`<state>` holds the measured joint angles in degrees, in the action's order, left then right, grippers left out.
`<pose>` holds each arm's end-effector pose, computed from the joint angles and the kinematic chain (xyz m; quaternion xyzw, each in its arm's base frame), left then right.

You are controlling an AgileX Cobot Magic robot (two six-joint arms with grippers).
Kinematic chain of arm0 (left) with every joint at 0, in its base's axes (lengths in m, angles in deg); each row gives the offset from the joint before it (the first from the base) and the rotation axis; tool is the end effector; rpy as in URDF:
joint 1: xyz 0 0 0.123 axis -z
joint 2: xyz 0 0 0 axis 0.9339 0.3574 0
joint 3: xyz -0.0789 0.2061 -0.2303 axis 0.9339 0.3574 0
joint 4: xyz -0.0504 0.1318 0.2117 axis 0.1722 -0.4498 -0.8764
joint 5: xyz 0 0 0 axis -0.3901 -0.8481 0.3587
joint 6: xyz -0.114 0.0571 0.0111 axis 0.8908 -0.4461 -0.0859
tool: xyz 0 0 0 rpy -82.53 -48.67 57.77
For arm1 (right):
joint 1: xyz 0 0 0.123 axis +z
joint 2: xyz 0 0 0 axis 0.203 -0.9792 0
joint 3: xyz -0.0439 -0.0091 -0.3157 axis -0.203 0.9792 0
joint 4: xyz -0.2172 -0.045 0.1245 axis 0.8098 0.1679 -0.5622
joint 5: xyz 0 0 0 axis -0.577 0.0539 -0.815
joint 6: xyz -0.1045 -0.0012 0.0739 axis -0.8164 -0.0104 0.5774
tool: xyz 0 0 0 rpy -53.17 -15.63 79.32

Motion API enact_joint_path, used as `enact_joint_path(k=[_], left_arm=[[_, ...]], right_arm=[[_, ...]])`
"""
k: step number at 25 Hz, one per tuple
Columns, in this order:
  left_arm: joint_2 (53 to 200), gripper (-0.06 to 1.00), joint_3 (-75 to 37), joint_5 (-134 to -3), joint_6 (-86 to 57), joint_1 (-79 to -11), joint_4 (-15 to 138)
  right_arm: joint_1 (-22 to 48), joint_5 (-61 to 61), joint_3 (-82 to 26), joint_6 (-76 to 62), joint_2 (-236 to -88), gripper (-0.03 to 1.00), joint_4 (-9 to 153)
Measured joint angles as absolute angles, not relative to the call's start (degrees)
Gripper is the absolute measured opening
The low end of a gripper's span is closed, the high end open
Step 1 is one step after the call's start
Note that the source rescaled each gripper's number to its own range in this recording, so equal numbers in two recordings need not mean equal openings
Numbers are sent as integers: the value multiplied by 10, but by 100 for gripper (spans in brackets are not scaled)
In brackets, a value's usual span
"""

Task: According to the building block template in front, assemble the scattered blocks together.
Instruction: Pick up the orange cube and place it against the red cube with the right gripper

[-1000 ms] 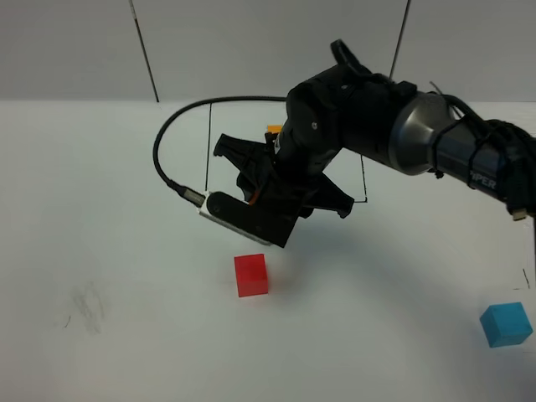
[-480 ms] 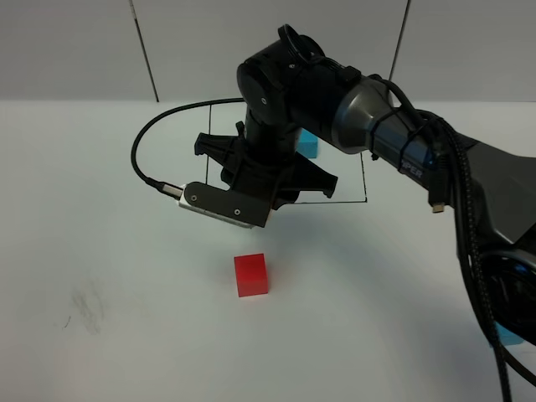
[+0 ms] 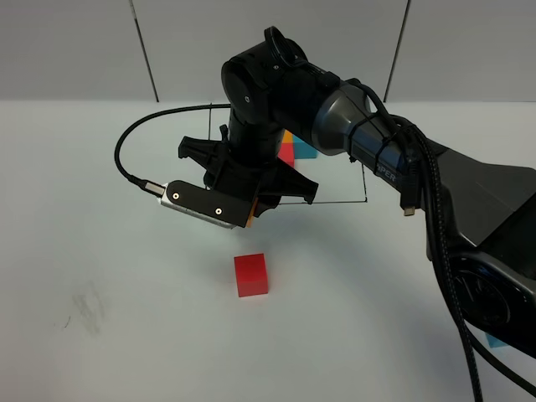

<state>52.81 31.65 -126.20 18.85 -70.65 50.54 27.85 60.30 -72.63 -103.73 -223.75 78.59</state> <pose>-0.0060 -0.0049 0.2618 -0.0023 0.8538 -0.0085 0.5205 0.4131 0.3457 0.1947 -0.9739 0.1833 -0.0748 0.1107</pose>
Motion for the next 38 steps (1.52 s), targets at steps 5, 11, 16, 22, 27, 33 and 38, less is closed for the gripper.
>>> enact_joint_path(k=[5,11,16,22,27,33,38], left_arm=[[528,0,317,-1262,189,-706,505],[528,0,317,-1262,189,-706,505],[528,0,317,-1262,189,-706,505],[528,0,317,-1262,189,-706,505],[528,0,317,-1262,189,-706,505],[528,0,317,-1262,189,-706,505],[528,0,317,-1262,189,-706,505]], right_arm=[[283,604,-726,-1037,-2251,51,783],[291,604,-726,-1037,-2266,51,792],[291,604,-726,-1037,-2266,51,802],[291,604,-726,-1037,-2266,51,802],[291,604,-726,-1037,-2266,51,802],[291,604,-726,-1037,-2266,51,802],[291,604,-726,-1037,-2266,51,802]])
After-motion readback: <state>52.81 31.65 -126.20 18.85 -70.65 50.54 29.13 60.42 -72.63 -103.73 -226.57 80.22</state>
